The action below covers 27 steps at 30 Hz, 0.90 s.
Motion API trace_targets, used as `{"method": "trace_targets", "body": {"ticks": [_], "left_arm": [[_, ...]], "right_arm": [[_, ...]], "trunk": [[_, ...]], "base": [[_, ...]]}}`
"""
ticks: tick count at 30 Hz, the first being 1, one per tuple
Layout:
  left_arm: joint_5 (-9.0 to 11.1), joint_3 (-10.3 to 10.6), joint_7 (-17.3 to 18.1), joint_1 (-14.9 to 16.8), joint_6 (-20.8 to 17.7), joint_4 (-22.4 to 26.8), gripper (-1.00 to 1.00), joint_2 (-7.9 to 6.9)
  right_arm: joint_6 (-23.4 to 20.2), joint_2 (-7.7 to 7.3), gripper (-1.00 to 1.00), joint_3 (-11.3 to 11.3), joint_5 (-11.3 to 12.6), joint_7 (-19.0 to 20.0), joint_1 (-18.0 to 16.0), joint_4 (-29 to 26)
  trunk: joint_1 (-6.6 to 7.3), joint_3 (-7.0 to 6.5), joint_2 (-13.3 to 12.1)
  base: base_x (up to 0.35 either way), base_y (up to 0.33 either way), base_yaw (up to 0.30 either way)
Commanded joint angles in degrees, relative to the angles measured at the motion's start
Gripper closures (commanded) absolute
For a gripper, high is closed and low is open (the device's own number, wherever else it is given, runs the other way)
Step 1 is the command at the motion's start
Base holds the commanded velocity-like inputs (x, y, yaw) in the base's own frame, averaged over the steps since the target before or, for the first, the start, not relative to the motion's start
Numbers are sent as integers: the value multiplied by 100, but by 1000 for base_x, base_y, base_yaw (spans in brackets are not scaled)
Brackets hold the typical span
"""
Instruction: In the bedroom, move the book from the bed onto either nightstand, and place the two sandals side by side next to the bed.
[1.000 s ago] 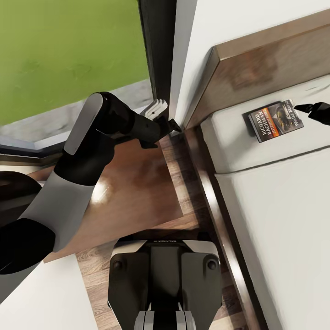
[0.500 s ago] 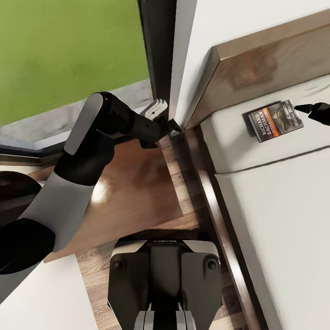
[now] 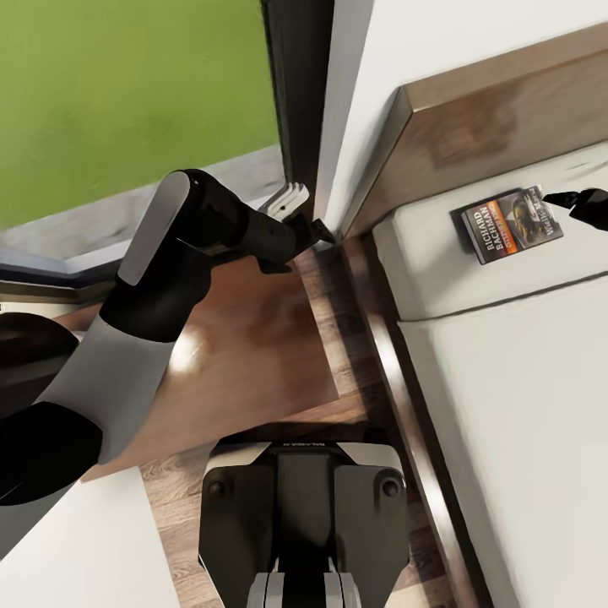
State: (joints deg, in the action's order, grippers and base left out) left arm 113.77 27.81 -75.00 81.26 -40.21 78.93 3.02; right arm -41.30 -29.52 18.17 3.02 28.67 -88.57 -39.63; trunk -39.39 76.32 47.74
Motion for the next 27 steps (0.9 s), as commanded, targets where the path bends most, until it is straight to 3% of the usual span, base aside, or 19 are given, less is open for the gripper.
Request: {"method": "trace_targets", "body": {"ticks": [1, 15, 27], "left_arm": [[23, -3, -41, 4, -49, 0, -100, 3], [23, -3, -41, 4, -49, 0, -100, 5], [23, -3, -41, 6, -49, 0, -100, 6]], "right_arm": [[-42, 0, -100, 13, 32, 3, -2, -3], [-51, -5, -100, 16, 32, 6, -2, -4], [-47, -9, -100, 21, 31, 12, -5, 1]], "trunk": [[-1, 3, 4], [-1, 3, 4], [-1, 3, 4]], "base": [[0, 0, 131], [0, 0, 176], [0, 0, 54]]}}
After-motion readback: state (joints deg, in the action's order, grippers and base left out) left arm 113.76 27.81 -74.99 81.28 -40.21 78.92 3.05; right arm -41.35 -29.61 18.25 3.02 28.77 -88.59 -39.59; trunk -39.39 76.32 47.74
